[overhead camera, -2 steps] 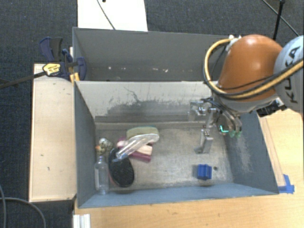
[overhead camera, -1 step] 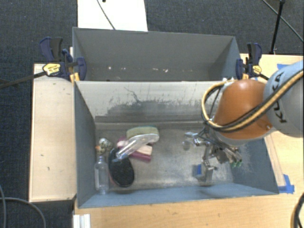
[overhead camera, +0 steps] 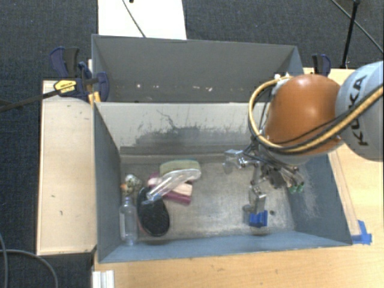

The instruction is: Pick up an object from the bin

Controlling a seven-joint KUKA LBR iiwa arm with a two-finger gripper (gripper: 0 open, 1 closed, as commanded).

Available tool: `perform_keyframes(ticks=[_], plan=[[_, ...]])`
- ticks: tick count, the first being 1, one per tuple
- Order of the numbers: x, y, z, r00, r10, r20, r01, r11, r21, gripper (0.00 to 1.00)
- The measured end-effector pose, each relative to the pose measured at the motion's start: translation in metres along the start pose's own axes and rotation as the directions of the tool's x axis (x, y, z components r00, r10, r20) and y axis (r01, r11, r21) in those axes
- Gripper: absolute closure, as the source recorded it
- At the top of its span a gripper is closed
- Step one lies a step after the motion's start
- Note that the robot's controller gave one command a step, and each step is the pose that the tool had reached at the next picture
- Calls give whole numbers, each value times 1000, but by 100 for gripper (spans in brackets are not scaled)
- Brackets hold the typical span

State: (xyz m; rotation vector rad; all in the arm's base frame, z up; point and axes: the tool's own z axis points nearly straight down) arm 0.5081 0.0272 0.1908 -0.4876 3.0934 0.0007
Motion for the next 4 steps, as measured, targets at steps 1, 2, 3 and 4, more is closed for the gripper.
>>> perform_keyframes(ticks=[1,2,3,4], plan=[[28,-89,57,981,-191,-12,191,982,-2,0],[47,-67,119,984,-178,1,178,984,3,0],[49,-66,117,984,-180,-5,180,984,-2,100],[45,-45,-32,984,-178,0,178,984,2,100]])
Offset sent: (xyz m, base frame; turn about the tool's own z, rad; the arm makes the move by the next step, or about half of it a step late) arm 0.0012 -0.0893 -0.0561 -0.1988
